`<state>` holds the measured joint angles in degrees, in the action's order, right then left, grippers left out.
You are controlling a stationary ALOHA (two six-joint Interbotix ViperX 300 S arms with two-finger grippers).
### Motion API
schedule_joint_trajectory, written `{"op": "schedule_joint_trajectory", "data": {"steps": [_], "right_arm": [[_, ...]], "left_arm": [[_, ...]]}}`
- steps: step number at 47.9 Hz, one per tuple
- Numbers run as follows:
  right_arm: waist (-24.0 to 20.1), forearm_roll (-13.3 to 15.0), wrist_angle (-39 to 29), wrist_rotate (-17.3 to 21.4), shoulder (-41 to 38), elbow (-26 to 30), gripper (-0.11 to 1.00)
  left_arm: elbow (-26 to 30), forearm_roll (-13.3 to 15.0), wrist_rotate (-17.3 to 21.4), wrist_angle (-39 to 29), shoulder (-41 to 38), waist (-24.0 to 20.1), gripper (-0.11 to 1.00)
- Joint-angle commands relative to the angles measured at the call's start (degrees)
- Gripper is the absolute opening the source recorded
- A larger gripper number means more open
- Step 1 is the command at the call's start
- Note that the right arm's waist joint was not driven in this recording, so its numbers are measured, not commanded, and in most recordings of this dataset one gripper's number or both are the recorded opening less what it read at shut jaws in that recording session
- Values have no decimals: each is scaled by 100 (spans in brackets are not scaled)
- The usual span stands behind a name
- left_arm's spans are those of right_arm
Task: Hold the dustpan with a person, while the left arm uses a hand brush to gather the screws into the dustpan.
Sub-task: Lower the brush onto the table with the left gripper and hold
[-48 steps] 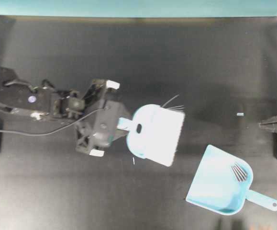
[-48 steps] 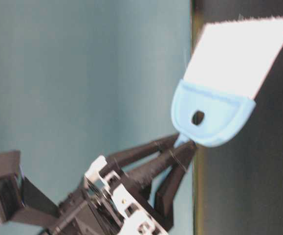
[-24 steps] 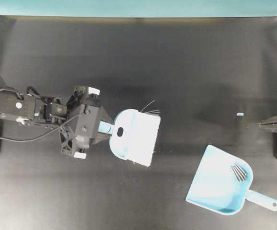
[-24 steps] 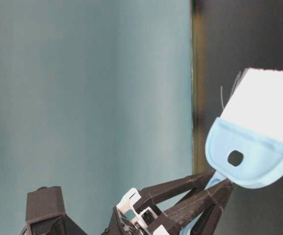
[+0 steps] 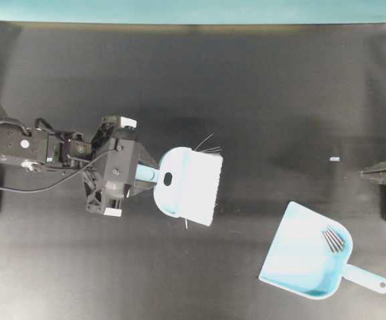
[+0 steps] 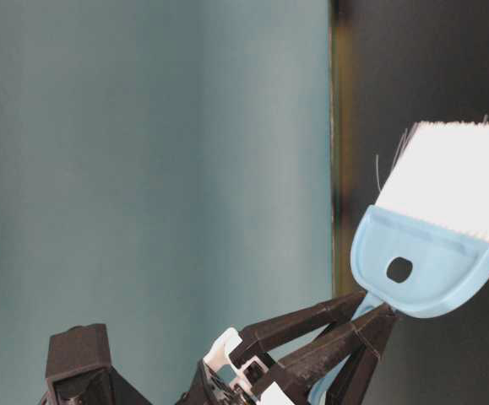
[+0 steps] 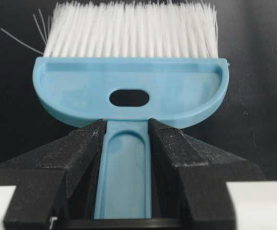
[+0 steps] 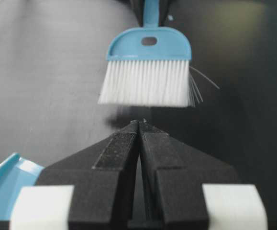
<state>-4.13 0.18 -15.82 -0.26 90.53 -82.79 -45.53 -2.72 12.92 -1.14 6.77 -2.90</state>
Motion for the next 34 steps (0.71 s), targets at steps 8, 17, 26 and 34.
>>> {"op": "schedule_joint_trajectory", "data": {"steps": [8, 17, 26, 34], "right_arm": [[0, 0, 62, -35, -53, 26, 0], [0, 0, 62, -35, -53, 26, 0], [0, -9, 62, -35, -53, 26, 0], [0, -9, 62, -35, -62, 26, 0]], "left_arm": [[44, -9, -105, 141, -105, 9, 31], [44, -9, -114, 123, -149, 35, 64], [26, -18, -105, 158, -132, 62, 73], [-9, -9, -105, 158, 26, 53, 74]]}}
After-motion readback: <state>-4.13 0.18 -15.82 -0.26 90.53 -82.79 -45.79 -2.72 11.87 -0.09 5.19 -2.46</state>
